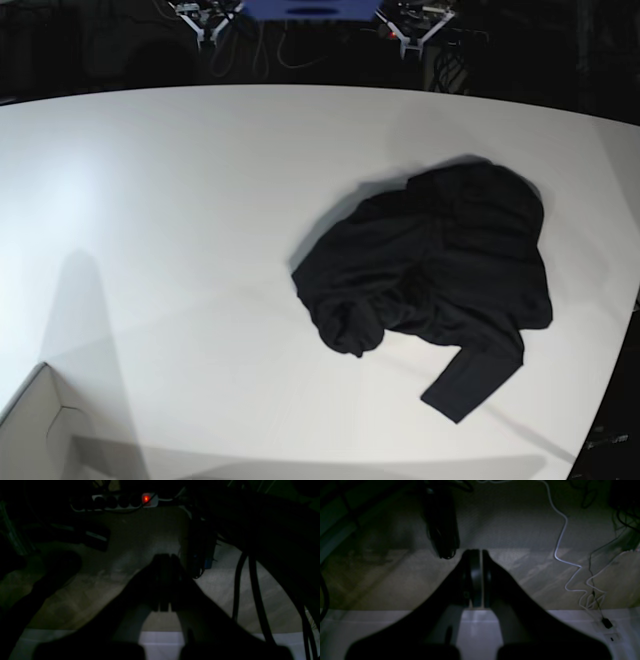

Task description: Layout the t-shirt on the table in an organized manner, then fold the t-shirt properly

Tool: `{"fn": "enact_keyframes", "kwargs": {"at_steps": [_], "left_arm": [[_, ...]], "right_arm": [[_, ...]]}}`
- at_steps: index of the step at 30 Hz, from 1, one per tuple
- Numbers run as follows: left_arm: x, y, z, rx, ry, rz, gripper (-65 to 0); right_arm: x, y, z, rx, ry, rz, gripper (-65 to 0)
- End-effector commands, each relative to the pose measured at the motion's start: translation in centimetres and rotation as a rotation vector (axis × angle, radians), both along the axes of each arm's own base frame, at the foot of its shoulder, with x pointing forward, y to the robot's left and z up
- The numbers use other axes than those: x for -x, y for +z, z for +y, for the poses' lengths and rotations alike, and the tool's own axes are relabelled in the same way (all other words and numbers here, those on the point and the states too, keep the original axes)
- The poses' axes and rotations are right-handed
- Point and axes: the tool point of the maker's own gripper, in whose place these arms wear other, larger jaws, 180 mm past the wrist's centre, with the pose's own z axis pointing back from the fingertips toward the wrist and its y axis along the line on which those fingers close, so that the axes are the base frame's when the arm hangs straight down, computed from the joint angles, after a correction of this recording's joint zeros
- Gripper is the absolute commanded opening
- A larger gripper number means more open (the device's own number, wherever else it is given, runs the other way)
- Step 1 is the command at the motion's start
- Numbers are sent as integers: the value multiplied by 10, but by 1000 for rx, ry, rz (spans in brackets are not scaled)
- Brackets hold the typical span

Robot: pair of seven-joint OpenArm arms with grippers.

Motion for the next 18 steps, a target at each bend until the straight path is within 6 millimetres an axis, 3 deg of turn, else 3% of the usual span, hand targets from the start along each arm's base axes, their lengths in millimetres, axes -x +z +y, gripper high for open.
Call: {"fn": "enact_keyframes", "kwargs": {"at_steps": [1, 18], "left_arm": [[0, 0, -1, -6, -6, -2, -650], [4, 0, 4, -14, -6, 4, -650]], "right_arm": [[1, 0, 0, -7, -6, 1, -650], [4, 0, 4, -12, -12, 4, -650]]}}
